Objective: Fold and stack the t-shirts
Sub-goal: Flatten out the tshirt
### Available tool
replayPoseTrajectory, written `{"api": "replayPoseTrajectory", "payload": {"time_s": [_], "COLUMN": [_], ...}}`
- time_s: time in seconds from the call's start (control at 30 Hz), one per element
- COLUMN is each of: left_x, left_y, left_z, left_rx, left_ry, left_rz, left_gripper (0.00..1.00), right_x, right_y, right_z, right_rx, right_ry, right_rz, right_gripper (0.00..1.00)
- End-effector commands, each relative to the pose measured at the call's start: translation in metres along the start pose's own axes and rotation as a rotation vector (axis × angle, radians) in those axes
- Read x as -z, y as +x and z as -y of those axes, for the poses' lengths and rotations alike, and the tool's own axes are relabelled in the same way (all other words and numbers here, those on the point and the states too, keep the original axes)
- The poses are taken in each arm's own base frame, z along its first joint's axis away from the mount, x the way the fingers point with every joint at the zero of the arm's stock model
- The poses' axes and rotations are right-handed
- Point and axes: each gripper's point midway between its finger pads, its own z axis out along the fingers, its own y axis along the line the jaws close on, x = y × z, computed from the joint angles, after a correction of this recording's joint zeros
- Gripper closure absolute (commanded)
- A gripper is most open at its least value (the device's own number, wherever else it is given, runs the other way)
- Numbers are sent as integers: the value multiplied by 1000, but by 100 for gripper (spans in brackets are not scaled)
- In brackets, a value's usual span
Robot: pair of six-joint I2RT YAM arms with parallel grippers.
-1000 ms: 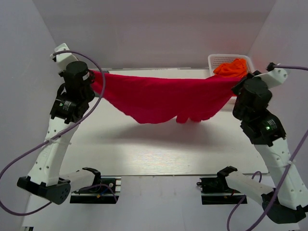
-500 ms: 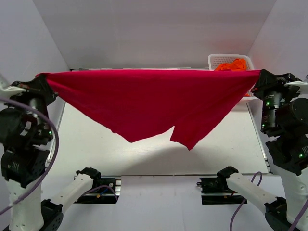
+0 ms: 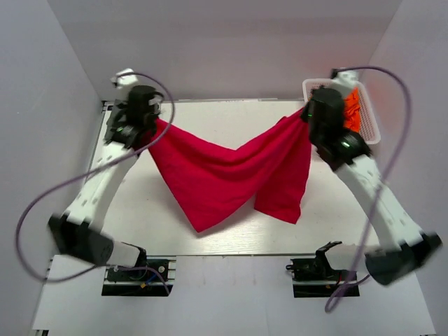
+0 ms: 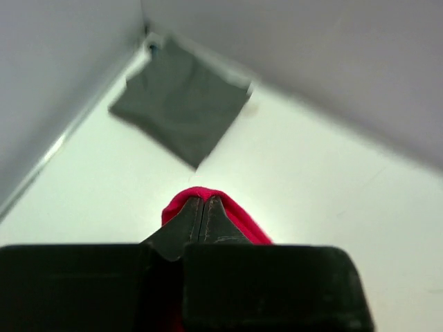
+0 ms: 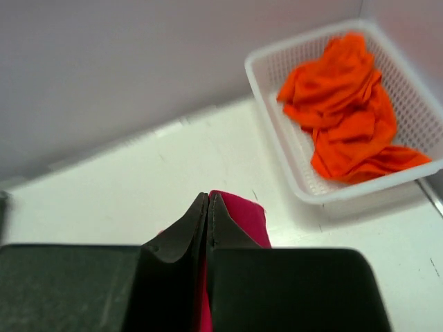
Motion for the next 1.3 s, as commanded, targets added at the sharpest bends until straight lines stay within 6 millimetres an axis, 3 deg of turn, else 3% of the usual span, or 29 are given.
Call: {"api": "replayPoseTrajectory", "payload": {"time_s": [0.0,0.1,0.13,0.2,0.23,0.3,0.33,0.37,0.4,0.43,0.47,0.53,0.63,0.67,0.73,0.77,0.8,0.83,0.87,0.9,0.93,0.97,1.0,1.03,1.1,1.13,1.2,1.23,1.27], "left_x": [-55,-99,-126,-154,-178,-201,-207,-215,-225,-228,-229,-224,-196,-186,-158,-143,-120,-99,-83,-55,-31,-17,7,22,48,67,88,103,108], "left_y": [61,87,118,120,155,150,161,169,174,175,170,163,155,152,152,173,154,160,188,178,211,217,217,241,262,283,306,331,339], "left_z": [8,22,23,37,34,53,56,60,68,72,81,81,75,70,79,70,71,79,67,74,68,69,76,66,59,50,47,37,35], "left_rx": [-65,-78,-116,-120,-168,-148,-165,-163,-168,-166,-171,-179,-192,-195,-193,-206,-157,-138,-140,-103,-102,-101,-74,-85,-85,-95,-98,-116,-123], "left_ry": [-59,-33,-46,-34,-60,-25,-25,-5,4,16,55,70,96,93,168,190,235,312,326,389,441,482,538,537,555,558,595,587,585], "left_rz": [-124,-165,-230,-232,-301,-307,-344,-375,-394,-401,-397,-392,-403,-410,-437,-500,-484,-520,-589,-577,-671,-688,-705,-774,-852,-907,-969,-1033,-1051], "left_gripper": [100,100,100,100,100,99,74,59,43,1,0,0,0,0,0,0,0,0,0,0,0,0,0,0,0,0,0,0,0], "right_x": [-62,-115,-135,-157,-180,-202,-219,-226,-235,-241,-246,-243,-220,-210,-185,-170,-161,-142,-121,-104,-91,-79,-61,-48,-22,-6,10,17,31], "right_y": [61,111,119,120,166,145,192,192,166,187,186,182,184,166,187,173,177,206,180,192,215,208,222,243,251,278,276,282,300], "right_z": [-16,-22,-31,-38,-40,-50,-48,-50,-66,-66,-69,-79,-84,-85,-78,-78,-77,-58,-59,-48,-33,-29,-16,-1,19,37,45,44,57], "right_rx": [62,130,148,148,195,178,218,240,215,237,244,249,242,222,192,169,156,126,91,67,55,38,15,20,1,2,-33,-57,-56], "right_ry": [44,72,61,52,49,27,29,16,-18,-29,-38,-84,-133,-151,-168,-185,-203,-168,-190,-176,-147,-151,-125,-97,-57,-14,-4,-11,12], "right_rz": [-109,-205,-219,-219,-308,-267,-360,-361,-312,-365,-376,-390,-436,-415,-498,-488,-513,-593,-554,-586,-645,-633,-670,-716,-737,-798,-795,-818,-860], "right_gripper": [100,100,100,100,100,100,98,60,40,23,10,10,10,10,10,10,10,10,10,10,10,10,10,10,10,10,10,10,10]}}
